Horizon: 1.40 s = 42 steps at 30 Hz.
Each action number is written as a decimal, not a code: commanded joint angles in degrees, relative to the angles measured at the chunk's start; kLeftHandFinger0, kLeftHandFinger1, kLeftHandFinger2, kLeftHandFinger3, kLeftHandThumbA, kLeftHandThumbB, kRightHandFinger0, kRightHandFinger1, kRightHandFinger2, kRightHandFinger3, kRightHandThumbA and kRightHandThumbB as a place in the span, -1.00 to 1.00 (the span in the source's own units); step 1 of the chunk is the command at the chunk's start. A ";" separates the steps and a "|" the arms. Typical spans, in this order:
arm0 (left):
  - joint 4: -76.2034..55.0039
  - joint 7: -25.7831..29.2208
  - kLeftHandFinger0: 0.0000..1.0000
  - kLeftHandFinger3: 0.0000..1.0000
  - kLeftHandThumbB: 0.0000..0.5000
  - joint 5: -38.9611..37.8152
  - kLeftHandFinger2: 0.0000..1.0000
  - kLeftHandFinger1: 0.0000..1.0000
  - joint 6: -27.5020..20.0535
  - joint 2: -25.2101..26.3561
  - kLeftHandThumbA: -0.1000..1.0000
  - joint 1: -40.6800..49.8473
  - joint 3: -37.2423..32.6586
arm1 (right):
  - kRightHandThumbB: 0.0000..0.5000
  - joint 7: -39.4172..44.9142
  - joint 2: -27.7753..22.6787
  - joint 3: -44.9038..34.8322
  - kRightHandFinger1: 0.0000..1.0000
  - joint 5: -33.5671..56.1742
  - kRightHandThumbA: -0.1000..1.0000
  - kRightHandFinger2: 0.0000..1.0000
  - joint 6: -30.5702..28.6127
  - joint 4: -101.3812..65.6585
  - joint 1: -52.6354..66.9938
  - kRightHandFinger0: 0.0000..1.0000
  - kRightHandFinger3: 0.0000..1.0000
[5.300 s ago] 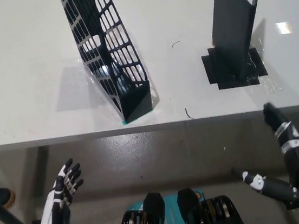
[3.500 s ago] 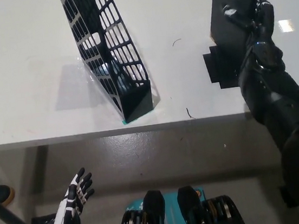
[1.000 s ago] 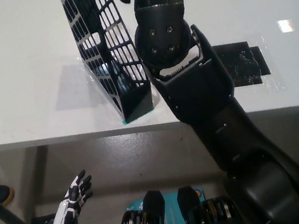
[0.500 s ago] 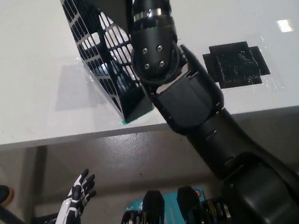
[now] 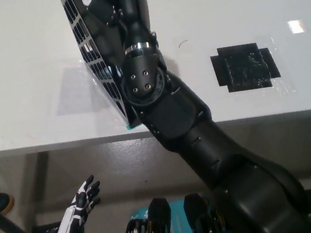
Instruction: A notebook is kept standing on the table on the right hand side and a black shelf is kept on the left hand side and the robot uses its right hand to grab the notebook and places it in the shelf
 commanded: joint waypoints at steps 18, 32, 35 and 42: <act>-2.51 -0.31 1.00 1.00 -0.24 0.86 1.00 1.00 -0.57 0.68 1.00 -0.24 -0.31 | 0.87 4.27 -0.40 5.10 1.00 -0.53 1.00 1.00 -7.24 0.56 -5.05 1.00 1.00; -1.25 -0.19 1.00 1.00 -0.48 1.70 1.00 1.00 -2.67 0.92 1.00 0.31 -0.24 | 0.80 5.44 -4.31 4.75 1.00 -1.07 1.00 1.00 -3.37 -16.00 -4.58 1.00 1.00; -1.23 -0.22 1.00 1.00 -0.62 1.30 1.00 1.00 -2.39 0.72 1.00 0.22 -0.07 | 0.73 8.71 -7.16 4.26 1.00 -0.74 1.00 1.00 -0.96 -26.40 -3.91 1.00 1.00; -0.83 0.18 1.00 1.00 -0.70 1.44 1.00 1.00 -2.41 0.38 1.00 0.25 0.15 | 0.65 19.00 -15.48 3.39 1.00 0.06 1.00 1.00 10.19 -54.85 1.50 1.00 1.00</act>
